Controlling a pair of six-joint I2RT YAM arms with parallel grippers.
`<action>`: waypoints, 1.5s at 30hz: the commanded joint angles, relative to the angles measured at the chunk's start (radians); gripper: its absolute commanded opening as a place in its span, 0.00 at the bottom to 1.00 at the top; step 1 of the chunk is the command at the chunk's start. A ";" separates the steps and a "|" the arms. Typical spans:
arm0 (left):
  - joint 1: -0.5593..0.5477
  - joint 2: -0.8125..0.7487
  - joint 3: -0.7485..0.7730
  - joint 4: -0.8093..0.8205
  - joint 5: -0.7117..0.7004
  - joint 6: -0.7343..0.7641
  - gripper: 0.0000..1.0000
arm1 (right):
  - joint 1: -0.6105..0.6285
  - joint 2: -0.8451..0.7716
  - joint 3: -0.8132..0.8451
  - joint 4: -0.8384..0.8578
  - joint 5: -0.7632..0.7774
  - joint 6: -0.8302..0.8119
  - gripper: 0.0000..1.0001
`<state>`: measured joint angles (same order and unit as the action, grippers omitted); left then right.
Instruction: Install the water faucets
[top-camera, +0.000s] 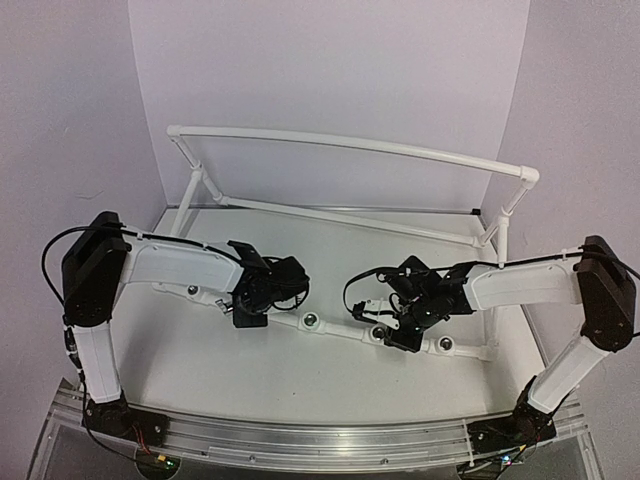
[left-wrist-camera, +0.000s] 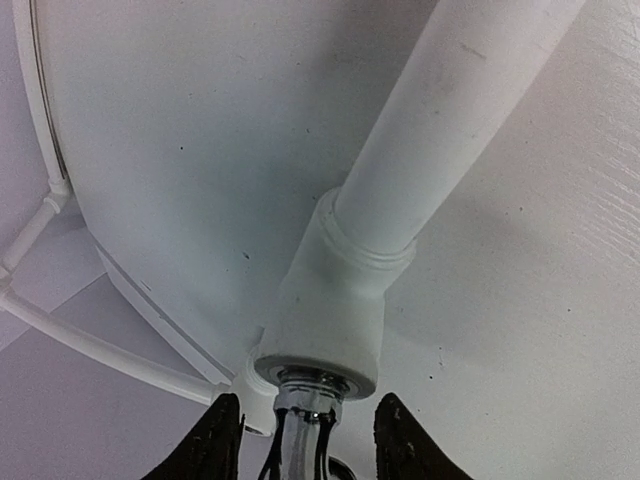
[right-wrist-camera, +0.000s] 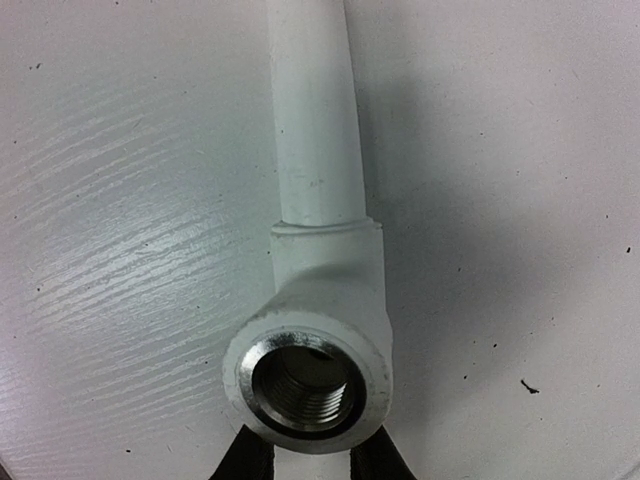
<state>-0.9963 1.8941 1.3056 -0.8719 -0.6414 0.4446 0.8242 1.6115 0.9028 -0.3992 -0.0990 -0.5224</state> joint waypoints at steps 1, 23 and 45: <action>0.001 0.016 0.070 -0.079 0.018 -0.030 0.50 | 0.007 0.018 -0.029 -0.040 -0.055 0.015 0.24; 0.006 -0.123 0.396 -0.309 0.062 -0.504 1.00 | 0.007 0.010 -0.021 -0.044 -0.066 0.021 0.45; 0.342 -0.674 -0.141 0.032 0.617 -1.059 1.00 | 0.005 -0.071 0.436 -0.194 0.018 -0.025 0.98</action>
<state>-0.7590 1.3151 1.2489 -0.9494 -0.1621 -0.5268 0.8253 1.5747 1.1712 -0.5266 -0.1114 -0.5051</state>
